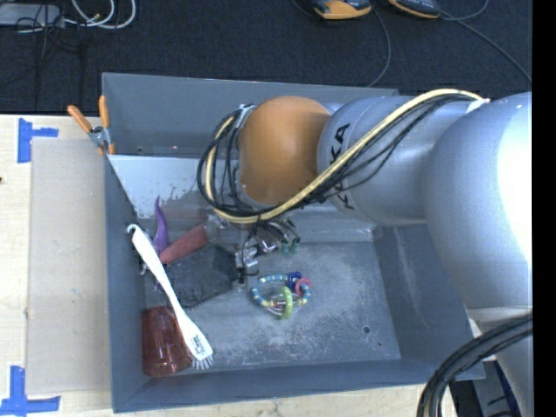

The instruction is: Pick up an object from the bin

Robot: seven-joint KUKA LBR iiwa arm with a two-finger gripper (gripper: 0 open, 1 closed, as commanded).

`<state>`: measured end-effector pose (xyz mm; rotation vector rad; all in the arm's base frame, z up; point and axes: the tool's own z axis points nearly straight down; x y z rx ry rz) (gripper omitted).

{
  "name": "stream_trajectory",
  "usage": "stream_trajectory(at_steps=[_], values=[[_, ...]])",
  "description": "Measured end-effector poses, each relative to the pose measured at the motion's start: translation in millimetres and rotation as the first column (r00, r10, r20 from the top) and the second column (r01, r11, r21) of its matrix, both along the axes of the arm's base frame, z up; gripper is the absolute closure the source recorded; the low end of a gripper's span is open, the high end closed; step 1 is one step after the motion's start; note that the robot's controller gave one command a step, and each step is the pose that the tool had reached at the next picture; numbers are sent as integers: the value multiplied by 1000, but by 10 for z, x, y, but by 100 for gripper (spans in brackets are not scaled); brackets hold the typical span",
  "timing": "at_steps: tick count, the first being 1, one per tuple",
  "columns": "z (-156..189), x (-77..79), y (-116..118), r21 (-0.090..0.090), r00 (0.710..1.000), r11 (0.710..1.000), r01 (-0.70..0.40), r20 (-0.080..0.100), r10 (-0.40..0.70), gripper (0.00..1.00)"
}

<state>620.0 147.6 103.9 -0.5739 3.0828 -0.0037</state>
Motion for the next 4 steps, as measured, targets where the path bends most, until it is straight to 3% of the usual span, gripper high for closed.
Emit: stream_trajectory(at_steps=[1,2,3,4], values=[[-30,-144,414,0,989,989,-146,-7,146,0],[-170,-178,61,5,982,982,-189,-3,189,0],[-303,-102,395,-11,925,925,-380,-12,380,100],[-322,-104,415,-13,924,924,-382,-16,382,100]])
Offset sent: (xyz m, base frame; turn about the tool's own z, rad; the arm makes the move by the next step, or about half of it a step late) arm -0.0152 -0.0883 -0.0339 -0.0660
